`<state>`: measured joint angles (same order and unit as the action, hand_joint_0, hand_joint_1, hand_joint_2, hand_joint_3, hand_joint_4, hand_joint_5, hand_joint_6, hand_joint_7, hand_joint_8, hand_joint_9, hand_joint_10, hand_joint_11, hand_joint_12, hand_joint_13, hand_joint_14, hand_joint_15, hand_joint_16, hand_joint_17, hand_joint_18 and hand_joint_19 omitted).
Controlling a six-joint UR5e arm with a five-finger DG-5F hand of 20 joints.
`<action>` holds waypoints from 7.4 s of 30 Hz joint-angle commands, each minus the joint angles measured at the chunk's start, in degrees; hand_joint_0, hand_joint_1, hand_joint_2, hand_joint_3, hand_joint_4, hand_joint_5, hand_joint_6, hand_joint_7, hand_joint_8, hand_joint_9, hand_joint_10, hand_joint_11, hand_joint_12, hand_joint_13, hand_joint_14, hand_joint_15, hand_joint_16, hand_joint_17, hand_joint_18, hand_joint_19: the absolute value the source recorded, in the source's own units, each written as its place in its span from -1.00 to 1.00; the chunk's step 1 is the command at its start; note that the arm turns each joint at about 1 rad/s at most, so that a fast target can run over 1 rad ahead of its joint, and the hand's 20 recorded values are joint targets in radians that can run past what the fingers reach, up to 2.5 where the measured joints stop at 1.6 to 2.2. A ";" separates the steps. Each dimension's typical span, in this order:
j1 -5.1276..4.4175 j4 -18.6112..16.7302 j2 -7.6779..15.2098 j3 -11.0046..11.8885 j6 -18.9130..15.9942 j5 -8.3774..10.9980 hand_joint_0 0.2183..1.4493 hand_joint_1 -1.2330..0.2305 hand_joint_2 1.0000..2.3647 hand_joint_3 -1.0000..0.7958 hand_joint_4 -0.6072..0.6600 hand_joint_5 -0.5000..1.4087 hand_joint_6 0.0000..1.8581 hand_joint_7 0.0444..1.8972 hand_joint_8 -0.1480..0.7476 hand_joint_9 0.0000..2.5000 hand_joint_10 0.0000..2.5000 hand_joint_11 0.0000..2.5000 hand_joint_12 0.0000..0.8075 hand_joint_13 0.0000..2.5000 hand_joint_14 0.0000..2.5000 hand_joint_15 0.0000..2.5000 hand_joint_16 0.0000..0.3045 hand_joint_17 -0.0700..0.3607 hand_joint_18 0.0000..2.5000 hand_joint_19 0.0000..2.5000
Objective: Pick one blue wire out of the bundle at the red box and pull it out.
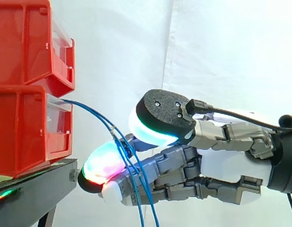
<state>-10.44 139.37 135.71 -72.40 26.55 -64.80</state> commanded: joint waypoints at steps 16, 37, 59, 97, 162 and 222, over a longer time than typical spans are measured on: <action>0.42 0.11 -0.01 0.33 -0.18 0.03 -0.43 -0.29 -0.98 -0.19 0.29 -0.66 -0.07 -0.02 0.04 -0.42 -0.99 -0.72 0.02 -0.64 -1.00 -0.87 -0.64 -0.10 -0.73 -0.84; 0.59 1.78 -0.01 2.79 -0.18 0.03 -0.45 -0.19 -0.98 -0.14 0.31 -0.63 -0.03 0.02 0.08 -0.34 -0.99 -0.68 0.04 -0.59 -0.99 -0.83 -0.64 -0.10 -0.68 -0.79; 1.38 2.57 -0.01 3.67 -1.41 -0.15 -0.43 -0.23 -0.98 -0.02 0.26 -0.62 0.02 -0.05 0.19 -0.27 -0.99 -0.59 0.15 -0.48 -0.99 -0.75 -0.59 -0.02 -0.56 -0.76; 2.09 15.41 -4.05 6.04 -3.43 -2.00 -0.24 -0.49 -0.97 -0.09 -0.01 -0.64 0.04 0.16 0.08 -0.28 -0.99 -0.56 0.06 -0.42 -0.99 -0.70 -0.65 -0.12 -0.48 -0.71; 2.17 32.72 -4.66 10.44 -13.45 -3.49 -0.03 -0.42 -0.99 -0.38 -0.16 -0.70 0.06 0.26 0.02 -0.27 -0.99 -0.53 0.03 -0.40 -0.99 -0.70 -0.66 -0.13 -0.44 -0.67; 2.70 36.76 -5.19 11.84 -15.47 -4.19 -0.39 -0.11 -1.00 -0.44 -0.49 -0.63 -0.05 0.00 -0.29 -0.29 -0.99 -0.76 -0.11 -0.43 -0.99 -0.71 -0.70 -0.20 -0.54 -0.65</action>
<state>-7.78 175.81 130.51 -60.56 11.07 -68.99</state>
